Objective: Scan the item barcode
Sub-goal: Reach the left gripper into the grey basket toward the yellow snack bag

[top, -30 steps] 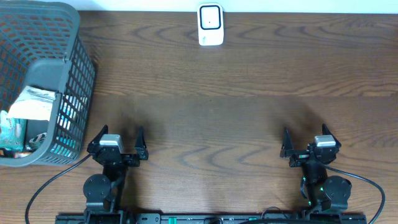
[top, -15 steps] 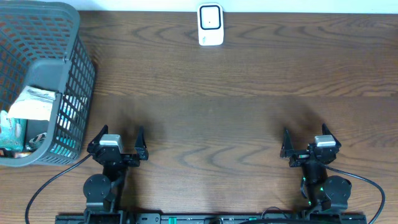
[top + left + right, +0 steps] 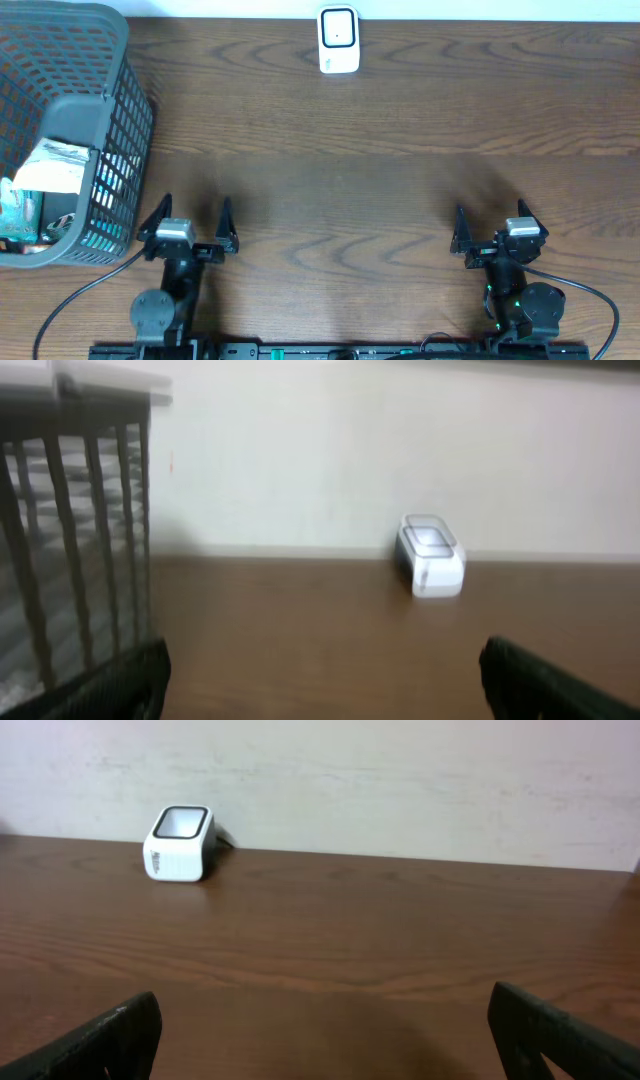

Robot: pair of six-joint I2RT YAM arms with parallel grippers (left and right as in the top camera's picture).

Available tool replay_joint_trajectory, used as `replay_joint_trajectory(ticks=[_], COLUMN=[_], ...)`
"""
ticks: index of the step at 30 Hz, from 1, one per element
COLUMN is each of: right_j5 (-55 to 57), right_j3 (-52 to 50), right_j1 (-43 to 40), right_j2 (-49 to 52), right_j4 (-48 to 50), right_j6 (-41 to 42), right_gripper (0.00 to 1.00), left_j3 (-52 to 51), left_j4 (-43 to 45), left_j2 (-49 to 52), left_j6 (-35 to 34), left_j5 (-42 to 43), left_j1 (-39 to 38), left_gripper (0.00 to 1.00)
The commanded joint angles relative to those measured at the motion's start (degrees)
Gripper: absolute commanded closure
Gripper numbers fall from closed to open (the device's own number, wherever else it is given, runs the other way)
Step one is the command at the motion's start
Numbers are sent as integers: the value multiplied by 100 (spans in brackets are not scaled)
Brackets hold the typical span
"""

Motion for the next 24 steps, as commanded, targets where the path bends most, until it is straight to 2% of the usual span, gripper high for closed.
replay_joint_trajectory(ticks=[1,6,9,13,17,19,21,24], right_j5=[-35,-33,-33,-33,-33,-35,-35,-33], right_j3=[-9,-9,-9,-9,-9,-9,-9,-9], right_j1=[-35,-35,-35,-35,-35,-35,-35,-35], right_j2=[-35,-35,-35,-35,-35,-35,-35,-35], right_j4=[-22,-22,-22,-22,-20,-22,-22,-22], right_j6=[59,59,59,59,59,59,59,59], right_gripper=[1,1,1,1,1,1,1,1], left_j3=[-15,-15,-4,339,1145,2061,2933,4266], left_j4=[911,2822,4199,4750,4594,4113,3171,1298], left_j2=[-39,-42,-39,55,608,1436,2114,3128], left_j6=[24,22,175,175,492,901,925,925], left_j5=[219,219,-59,-887,-981,-981,-846,-179], left_j1=[15,15,15,15,15,15,15,15], left_gripper=[3,2,2,2,2,2,3,2])
